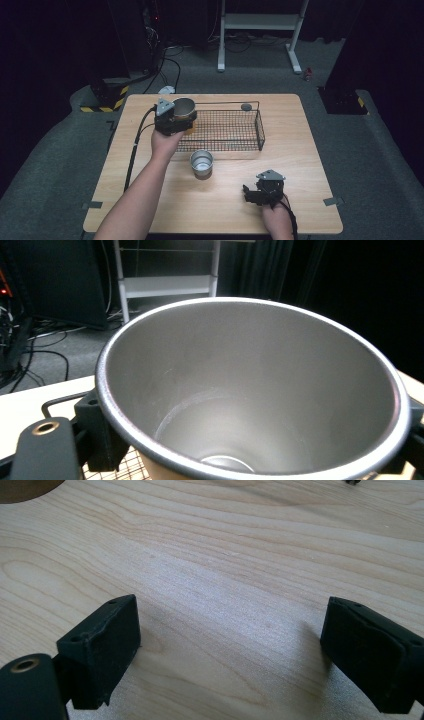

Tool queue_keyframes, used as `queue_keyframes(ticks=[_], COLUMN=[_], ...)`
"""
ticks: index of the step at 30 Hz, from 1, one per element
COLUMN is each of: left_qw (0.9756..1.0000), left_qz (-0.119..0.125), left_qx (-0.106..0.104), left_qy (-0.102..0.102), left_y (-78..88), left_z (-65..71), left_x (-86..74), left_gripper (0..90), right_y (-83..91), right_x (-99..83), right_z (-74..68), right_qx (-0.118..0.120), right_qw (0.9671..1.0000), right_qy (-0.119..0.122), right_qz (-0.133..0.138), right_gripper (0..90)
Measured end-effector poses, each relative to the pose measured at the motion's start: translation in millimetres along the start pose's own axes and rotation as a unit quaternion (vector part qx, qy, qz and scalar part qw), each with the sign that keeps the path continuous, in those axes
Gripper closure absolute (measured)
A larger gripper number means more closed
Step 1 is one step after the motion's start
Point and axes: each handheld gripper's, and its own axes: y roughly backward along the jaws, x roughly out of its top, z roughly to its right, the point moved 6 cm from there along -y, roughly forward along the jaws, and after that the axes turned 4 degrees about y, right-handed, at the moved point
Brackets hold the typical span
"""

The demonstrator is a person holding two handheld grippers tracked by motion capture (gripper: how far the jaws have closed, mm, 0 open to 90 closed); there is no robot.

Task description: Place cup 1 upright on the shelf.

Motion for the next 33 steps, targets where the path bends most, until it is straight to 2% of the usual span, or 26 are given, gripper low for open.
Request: queue_keyframes(ticks=[6, 11, 13, 16, 24, 27, 33], left_qw=[0.9998, 0.9996, 0.9995, 0.9993, 0.9977, 0.9972, 0.9967], left_qz=[-0.015, -0.024, -0.030, -0.038, -0.066, -0.072, -0.078], left_qx=[0.009, 0.000, -0.003, 0.004, 0.012, 0.015, 0.023], left_qy=[0.004, 0.013, 0.010, -0.004, 0.001, 0.007, 0.006], left_y=[-9.5, -15.7, -19.6, -23.8, -33.4, -35.2, -37.5], left_z=[-6.2, -5.8, -3.8, -2.1, -4.2, -5.5, -8.7], left_x=[-7.8, -14.1, -18.1, -23.3, -38.8, -43.0, -48.6], left_gripper=[14.1, 14.1, 14.1, 14.1, 14.1, 14.1, 14.0], right_y=[-0.1, -0.1, -0.1, 0.0, 0.0, 0.1, 0.0], right_x=[0.0, 0.0, 0.0, -0.1, -0.1, 0.0, 0.0], right_z=[0.2, 0.2, 0.2, 0.1, 0.1, -1.2, -1.3], right_qx=[0.000, 0.000, 0.000, 0.000, 0.000, 0.006, 0.007], right_qw=[1.0000, 1.0000, 1.0000, 1.0000, 1.0000, 1.0000, 0.9999], right_qy=[0.001, 0.001, 0.001, 0.001, 0.001, 0.008, 0.008], right_qz=[0.000, 0.000, 0.000, 0.000, 0.000, 0.001, 0.001], right_gripper=[9.0, 9.0, 9.0, 9.0, 9.1, 9.1, 9.1])
